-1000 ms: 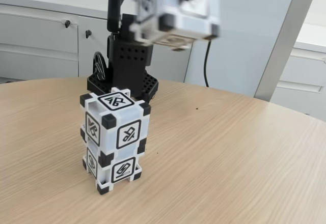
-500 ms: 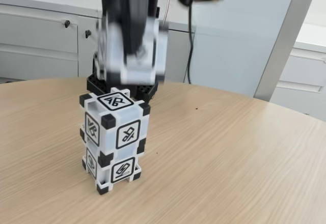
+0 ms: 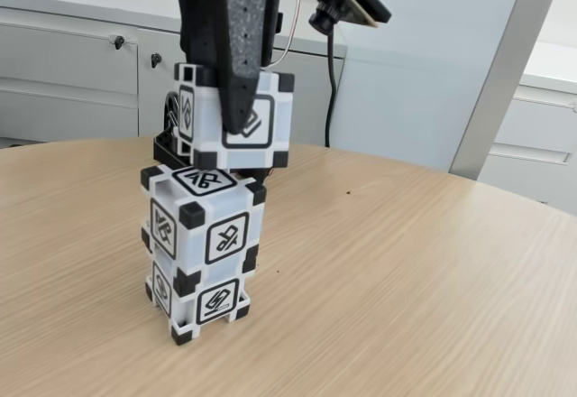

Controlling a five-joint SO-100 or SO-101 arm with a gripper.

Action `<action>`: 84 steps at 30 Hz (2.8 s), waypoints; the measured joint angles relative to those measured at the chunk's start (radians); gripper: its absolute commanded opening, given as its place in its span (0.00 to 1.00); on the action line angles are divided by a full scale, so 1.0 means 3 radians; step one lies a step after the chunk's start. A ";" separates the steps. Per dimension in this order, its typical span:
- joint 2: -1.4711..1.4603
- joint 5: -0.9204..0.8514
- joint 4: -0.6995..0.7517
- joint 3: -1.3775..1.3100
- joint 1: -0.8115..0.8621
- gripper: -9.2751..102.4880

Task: Stack cubes from left to right.

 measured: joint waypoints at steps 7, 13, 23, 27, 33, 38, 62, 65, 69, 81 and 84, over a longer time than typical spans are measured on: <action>0.0000 -0.0051 0.0000 0.0031 0.0005 0.17; -0.0010 -0.0061 0.0000 0.0046 0.0010 0.17; -0.0010 -0.0092 0.0000 0.0046 0.0215 0.17; -0.0010 -0.0128 0.0000 0.0046 0.0220 0.19; -0.0010 -0.0133 0.0000 0.0046 0.0220 0.26; -0.0010 -0.0133 0.0000 0.0046 0.0220 0.34; 0.0159 -0.0072 0.0000 0.0046 0.0210 0.38; 0.0383 -0.0020 0.0000 0.0046 0.0210 0.38; 0.0660 0.0005 0.0000 0.0046 0.0210 0.35; 0.1268 0.0307 0.0000 0.0046 -0.0174 0.11; 0.1289 0.0511 0.0000 0.0046 -0.0583 0.08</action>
